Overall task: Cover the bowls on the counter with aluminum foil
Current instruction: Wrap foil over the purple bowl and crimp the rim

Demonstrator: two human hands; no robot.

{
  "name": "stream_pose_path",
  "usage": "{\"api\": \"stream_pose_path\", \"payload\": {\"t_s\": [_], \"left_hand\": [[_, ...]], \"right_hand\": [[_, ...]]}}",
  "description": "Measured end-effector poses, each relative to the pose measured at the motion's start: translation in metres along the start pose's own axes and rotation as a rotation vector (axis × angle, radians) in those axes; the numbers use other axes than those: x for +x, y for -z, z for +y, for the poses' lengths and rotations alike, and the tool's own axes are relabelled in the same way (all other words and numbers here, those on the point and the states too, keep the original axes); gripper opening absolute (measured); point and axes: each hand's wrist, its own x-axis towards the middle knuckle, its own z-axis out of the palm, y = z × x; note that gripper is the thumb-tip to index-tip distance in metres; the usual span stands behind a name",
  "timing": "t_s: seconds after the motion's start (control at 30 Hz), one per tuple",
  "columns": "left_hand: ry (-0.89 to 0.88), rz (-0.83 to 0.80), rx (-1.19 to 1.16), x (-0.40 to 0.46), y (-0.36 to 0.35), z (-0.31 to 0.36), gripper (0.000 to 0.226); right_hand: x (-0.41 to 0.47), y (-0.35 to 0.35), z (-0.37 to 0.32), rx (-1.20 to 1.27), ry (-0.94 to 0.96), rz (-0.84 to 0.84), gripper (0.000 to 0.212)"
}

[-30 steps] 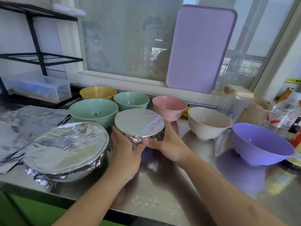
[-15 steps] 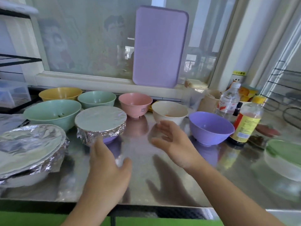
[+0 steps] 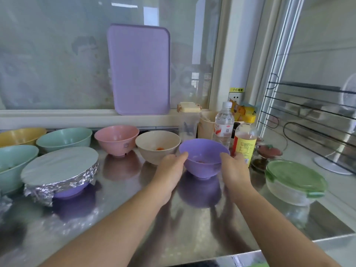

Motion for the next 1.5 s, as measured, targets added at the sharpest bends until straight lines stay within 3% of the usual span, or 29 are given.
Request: {"api": "stream_pose_path", "payload": {"t_s": [0.13,0.37,0.57,0.73,0.83,0.93,1.0,1.17,1.23,1.3,1.4,1.5], "left_hand": [[0.019,-0.042,-0.088,0.016,-0.019,-0.002,0.028],[-0.149,0.043,-0.051,-0.035,-0.005,-0.007,0.018],[-0.292,0.248,-0.082,-0.094,0.061,-0.033,0.019],[-0.197,0.38,0.001,-0.122,0.112,-0.053,0.023],[-0.151,0.363,0.002,-0.134,0.126,-0.057,0.024],[-0.168,0.345,-0.008,-0.131,0.131,-0.065,0.023],[-0.169,0.334,-0.043,-0.123,0.135,-0.073,0.031],[-0.121,0.305,-0.171,-0.108,0.143,-0.095,0.08],[-0.093,0.305,-0.239,-0.106,0.146,-0.1,0.087],[-0.079,0.296,-0.276,-0.11,0.149,-0.098,0.078],[-0.136,0.288,-0.277,-0.136,0.154,-0.084,0.043],[-0.17,0.311,-0.286,-0.169,0.171,-0.074,0.015]], "right_hand": [[0.017,-0.001,0.018,0.136,-0.112,-0.107,0.047],[-0.036,0.022,0.023,0.227,0.044,-0.125,0.039],[-0.113,-0.007,0.018,0.198,0.151,-0.319,0.039],[-0.156,-0.06,0.03,0.203,0.161,-0.39,0.036],[-0.173,-0.073,0.031,0.163,0.166,-0.382,0.023],[-0.177,-0.076,0.03,0.148,0.16,-0.374,0.024],[-0.174,-0.077,0.033,0.18,0.162,-0.388,0.03],[-0.171,-0.08,0.04,0.316,0.087,-0.456,0.068],[-0.17,-0.079,0.041,0.438,0.026,-0.444,0.072],[-0.17,-0.076,0.039,0.471,0.027,-0.374,0.053],[-0.178,-0.062,0.037,0.402,0.052,-0.248,0.023],[-0.194,-0.049,0.02,0.248,0.281,-0.061,0.013]]}}
